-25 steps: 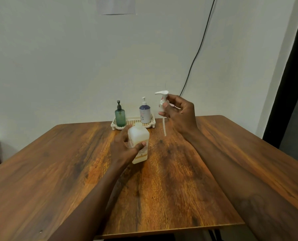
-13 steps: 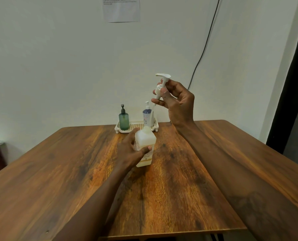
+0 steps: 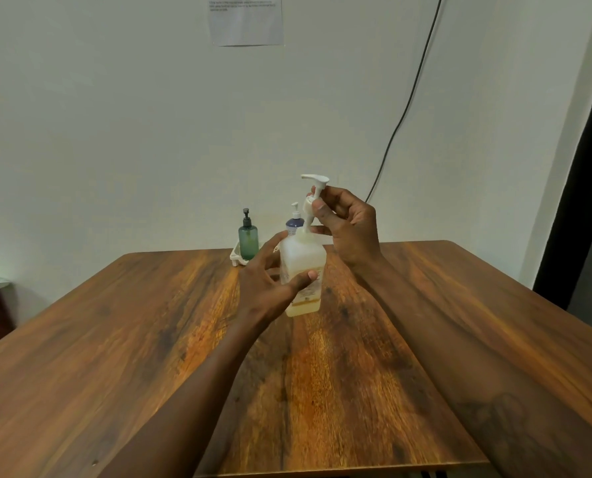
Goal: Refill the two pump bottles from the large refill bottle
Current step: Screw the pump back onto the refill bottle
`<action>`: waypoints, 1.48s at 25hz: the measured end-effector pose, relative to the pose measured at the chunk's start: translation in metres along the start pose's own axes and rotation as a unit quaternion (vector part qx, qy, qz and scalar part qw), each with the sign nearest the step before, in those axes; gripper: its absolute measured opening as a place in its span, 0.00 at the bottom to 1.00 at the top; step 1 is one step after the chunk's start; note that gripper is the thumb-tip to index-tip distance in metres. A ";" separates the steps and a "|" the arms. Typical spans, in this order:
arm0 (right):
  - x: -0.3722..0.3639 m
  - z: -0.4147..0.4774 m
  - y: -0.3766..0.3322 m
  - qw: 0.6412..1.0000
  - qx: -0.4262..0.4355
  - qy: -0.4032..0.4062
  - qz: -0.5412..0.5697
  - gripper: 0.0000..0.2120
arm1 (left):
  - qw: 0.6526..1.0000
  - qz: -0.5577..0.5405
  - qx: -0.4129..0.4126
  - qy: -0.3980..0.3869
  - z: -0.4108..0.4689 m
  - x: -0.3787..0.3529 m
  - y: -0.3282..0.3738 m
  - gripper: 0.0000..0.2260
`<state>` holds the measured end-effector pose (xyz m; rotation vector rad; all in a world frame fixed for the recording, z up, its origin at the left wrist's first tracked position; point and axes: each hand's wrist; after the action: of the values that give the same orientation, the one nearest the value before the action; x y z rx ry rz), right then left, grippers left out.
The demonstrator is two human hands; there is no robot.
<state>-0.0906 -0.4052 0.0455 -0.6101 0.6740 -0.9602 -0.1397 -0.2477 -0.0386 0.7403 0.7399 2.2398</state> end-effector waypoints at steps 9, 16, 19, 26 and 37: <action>0.025 -0.002 0.021 0.981 -0.062 -0.105 -0.151 0.15 | 0.999 0.017 -0.008 -0.029 0.001 -0.001 -0.005 0.43; 0.041 0.004 0.041 0.968 -0.082 -0.118 -0.205 0.19 | 0.998 0.004 0.015 -0.058 0.001 -0.022 -0.026 0.44; 0.051 0.008 0.045 0.970 -0.100 -0.110 -0.192 0.16 | 0.997 0.000 0.024 -0.078 0.004 -0.031 -0.033 0.44; 0.047 -0.001 0.063 0.945 -0.121 0.052 -0.301 0.35 | 0.997 0.060 -0.034 -0.044 -0.003 -0.046 -0.031 0.39; 0.063 -0.019 0.075 0.995 -0.084 -0.046 -0.022 0.14 | 0.997 0.022 -0.005 -0.071 -0.013 -0.049 -0.029 0.41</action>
<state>-0.0391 -0.4310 -0.0365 -0.8153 0.6656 -0.9159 -0.1059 -0.2691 -0.0819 0.9077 0.6500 2.2019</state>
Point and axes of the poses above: each hand's wrist, its own z-axis towards the middle knuckle, its own x-axis out of the back of the hand, y = z × x, and after that the axes turned 7 degrees about z, right-handed
